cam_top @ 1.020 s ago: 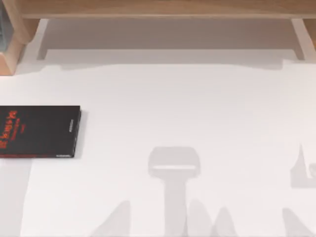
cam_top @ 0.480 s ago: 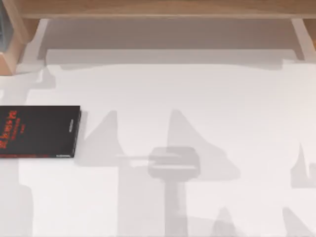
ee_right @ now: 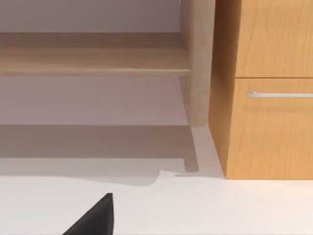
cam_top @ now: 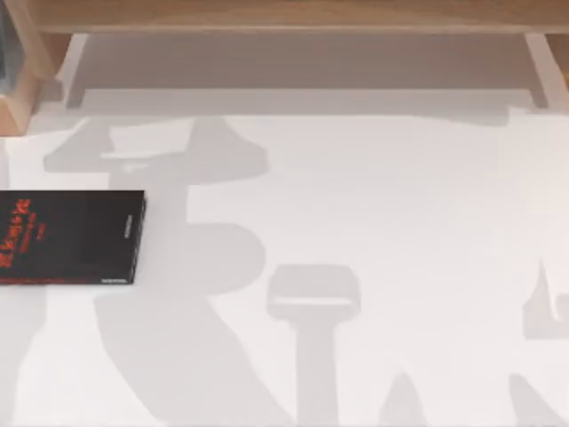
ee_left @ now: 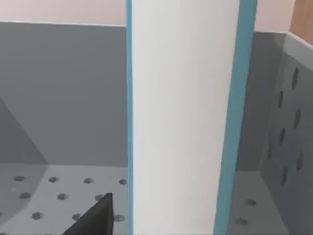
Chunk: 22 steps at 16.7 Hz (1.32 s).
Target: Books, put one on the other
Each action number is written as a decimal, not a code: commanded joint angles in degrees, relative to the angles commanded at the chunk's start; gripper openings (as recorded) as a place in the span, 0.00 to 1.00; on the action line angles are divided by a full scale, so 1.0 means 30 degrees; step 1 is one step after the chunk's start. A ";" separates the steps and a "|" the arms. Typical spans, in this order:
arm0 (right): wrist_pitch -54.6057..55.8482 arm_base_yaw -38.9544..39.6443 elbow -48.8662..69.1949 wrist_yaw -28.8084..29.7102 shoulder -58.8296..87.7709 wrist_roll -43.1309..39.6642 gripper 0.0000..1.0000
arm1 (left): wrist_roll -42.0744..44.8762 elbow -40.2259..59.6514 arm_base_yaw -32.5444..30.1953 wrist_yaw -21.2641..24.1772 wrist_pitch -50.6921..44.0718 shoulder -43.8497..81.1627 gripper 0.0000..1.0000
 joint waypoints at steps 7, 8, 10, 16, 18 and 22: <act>0.0000 0.0000 0.0000 0.0000 0.0000 0.0000 1.00 | -0.0048 0.1942 0.0522 0.0514 0.0975 0.2212 1.00; 0.0000 0.0000 0.0000 0.0000 0.0000 0.0000 1.00 | -0.0048 0.1942 0.0522 0.0514 0.0975 0.2212 1.00; 0.0000 0.0000 0.0000 0.0000 0.0000 0.0000 1.00 | -0.0043 0.1919 0.0421 0.0464 0.0923 0.2192 1.00; 0.0000 0.0000 0.0000 0.0000 0.0000 0.0000 1.00 | -0.0069 0.4342 0.0192 0.0169 0.0212 0.3825 1.00; 0.0000 0.0000 0.0000 0.0000 0.0000 0.0000 1.00 | -0.0067 0.4787 0.0075 0.0093 0.0062 0.4131 1.00; 0.0000 0.0000 0.0000 0.0000 0.0000 0.0000 1.00 | -0.0066 0.4796 0.0072 0.0091 0.0059 0.4138 0.92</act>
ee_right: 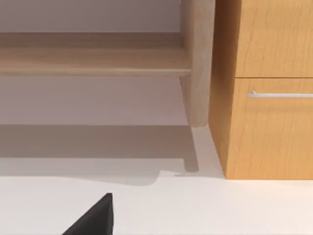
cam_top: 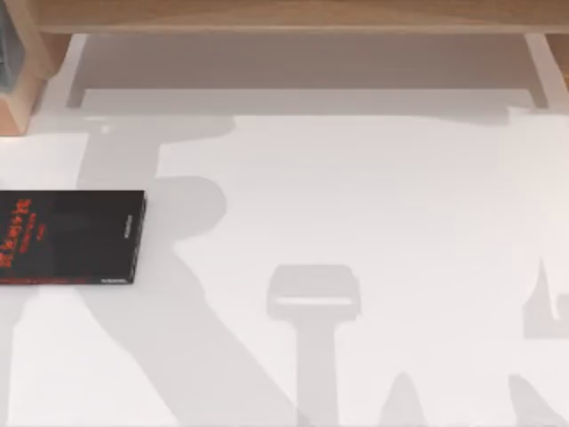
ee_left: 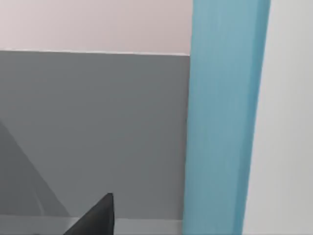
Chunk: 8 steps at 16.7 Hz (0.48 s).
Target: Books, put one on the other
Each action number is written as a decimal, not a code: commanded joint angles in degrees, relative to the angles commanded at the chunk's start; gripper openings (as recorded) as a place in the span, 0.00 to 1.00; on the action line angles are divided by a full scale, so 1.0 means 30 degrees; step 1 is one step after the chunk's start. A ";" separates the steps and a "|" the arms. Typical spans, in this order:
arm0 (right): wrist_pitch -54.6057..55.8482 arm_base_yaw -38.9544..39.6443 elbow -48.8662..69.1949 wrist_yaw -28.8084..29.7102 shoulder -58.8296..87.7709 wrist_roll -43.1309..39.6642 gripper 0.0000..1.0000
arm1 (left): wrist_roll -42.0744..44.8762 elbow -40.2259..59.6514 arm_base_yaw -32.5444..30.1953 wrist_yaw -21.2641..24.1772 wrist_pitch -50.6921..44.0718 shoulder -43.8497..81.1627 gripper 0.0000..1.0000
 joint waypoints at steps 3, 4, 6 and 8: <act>0.0000 0.0000 0.0000 0.0000 0.0000 0.0000 1.00 | 0.0000 0.0000 0.0000 0.0000 0.0000 0.0000 0.70; 0.0000 0.0000 0.0000 0.0000 0.0000 0.0000 1.00 | 0.0000 0.0000 0.0000 0.0000 0.0000 0.0000 0.62; 0.0000 0.0000 0.0000 0.0000 0.0000 0.0000 1.00 | 0.0000 0.0000 0.0000 0.0000 0.0000 0.0000 0.47; 0.0000 0.0000 0.0000 0.0000 0.0000 0.0000 1.00 | 0.0000 0.0000 0.0000 0.0000 0.0000 0.0000 0.32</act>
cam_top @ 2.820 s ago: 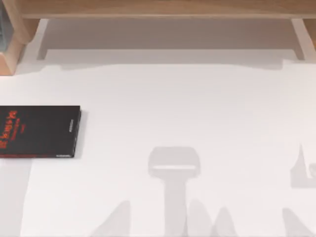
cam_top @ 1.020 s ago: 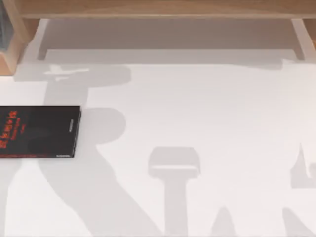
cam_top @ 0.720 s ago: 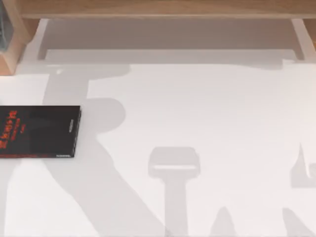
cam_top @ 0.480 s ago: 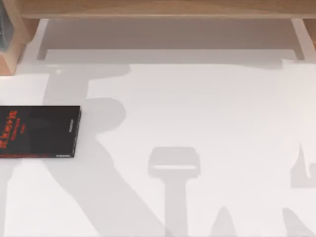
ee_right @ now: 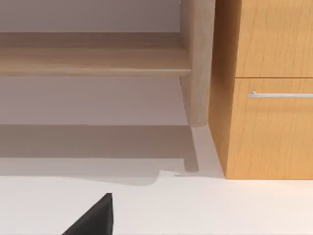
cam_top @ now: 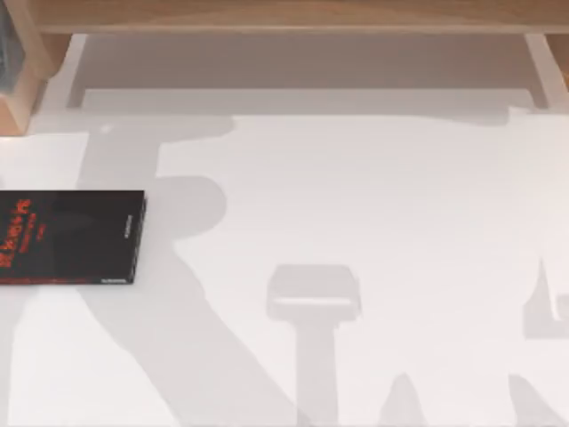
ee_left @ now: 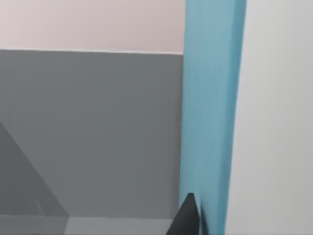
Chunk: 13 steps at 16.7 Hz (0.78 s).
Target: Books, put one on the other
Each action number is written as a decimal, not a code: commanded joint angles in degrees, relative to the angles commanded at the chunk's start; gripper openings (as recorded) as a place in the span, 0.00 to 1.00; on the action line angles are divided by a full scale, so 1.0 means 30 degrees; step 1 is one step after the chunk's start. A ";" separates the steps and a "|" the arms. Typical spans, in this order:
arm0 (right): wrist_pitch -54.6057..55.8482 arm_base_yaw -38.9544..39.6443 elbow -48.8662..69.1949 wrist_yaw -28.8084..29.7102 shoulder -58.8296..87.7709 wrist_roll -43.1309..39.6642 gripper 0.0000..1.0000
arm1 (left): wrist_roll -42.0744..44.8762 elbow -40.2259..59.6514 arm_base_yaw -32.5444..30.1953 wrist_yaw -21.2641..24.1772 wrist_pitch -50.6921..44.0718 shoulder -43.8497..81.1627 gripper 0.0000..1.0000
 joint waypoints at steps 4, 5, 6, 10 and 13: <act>0.0000 0.0000 0.0000 0.0000 0.0000 0.0000 1.00 | 0.0000 0.0000 0.0000 0.0000 0.0000 0.0000 0.02; 0.0000 0.0000 0.0000 0.0000 0.0000 0.0000 1.00 | 0.0000 0.0000 0.0000 0.0000 0.0000 0.0000 0.00; 0.0000 0.0000 0.0000 0.0000 0.0000 0.0000 1.00 | 0.0000 0.0000 0.0000 0.0000 0.0000 0.0000 0.00; 0.0000 0.0000 0.0000 0.0000 0.0000 0.0000 1.00 | 0.0000 0.0000 0.0000 0.0000 0.0000 0.0000 0.00; 0.0000 0.0000 0.0000 0.0000 0.0000 0.0000 1.00 | 0.0028 0.0000 0.0055 -0.0007 -0.0002 -0.0036 0.00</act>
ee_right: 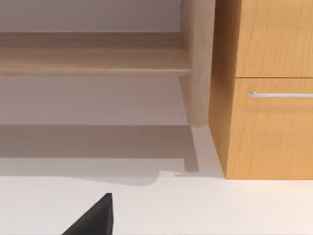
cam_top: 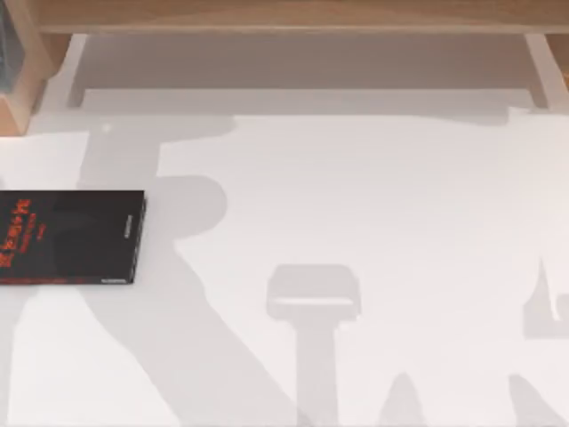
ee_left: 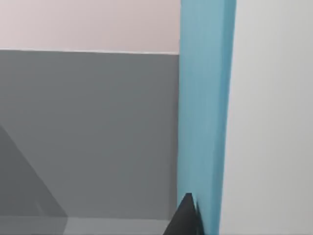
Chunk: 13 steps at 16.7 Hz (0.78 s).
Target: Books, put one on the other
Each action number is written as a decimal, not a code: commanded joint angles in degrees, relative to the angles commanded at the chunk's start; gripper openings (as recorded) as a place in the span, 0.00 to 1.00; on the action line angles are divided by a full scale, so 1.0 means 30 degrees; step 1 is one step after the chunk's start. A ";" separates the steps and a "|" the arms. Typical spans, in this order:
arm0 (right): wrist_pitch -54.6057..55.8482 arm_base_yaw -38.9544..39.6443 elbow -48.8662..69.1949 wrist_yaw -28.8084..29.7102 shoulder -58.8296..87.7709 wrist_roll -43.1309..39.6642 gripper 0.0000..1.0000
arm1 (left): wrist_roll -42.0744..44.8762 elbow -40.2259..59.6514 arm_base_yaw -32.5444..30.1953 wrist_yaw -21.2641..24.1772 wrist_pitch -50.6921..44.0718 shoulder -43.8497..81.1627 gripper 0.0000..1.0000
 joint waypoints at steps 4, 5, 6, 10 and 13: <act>0.0000 0.0000 0.0000 0.0000 0.0000 0.0000 1.00 | 0.0004 -0.0254 0.0061 0.0055 -0.0162 -0.0416 0.00; 0.0000 0.0000 0.0000 0.0000 0.0000 0.0000 1.00 | 0.0005 -0.0325 0.0079 0.0073 -0.0208 -0.0532 0.00; 0.0000 0.0000 0.0000 0.0000 0.0000 0.0000 1.00 | 0.0005 -0.0396 0.0098 0.0090 -0.0254 -0.0647 0.00; 0.0000 0.0000 0.0000 0.0000 0.0000 0.0000 1.00 | 0.0008 -0.0540 0.0143 0.0130 -0.0352 -0.0888 0.00; 0.0000 0.0000 0.0000 0.0000 0.0000 0.0000 1.00 | 0.0250 -0.0645 -0.0005 -0.0042 -0.0235 -0.0999 0.00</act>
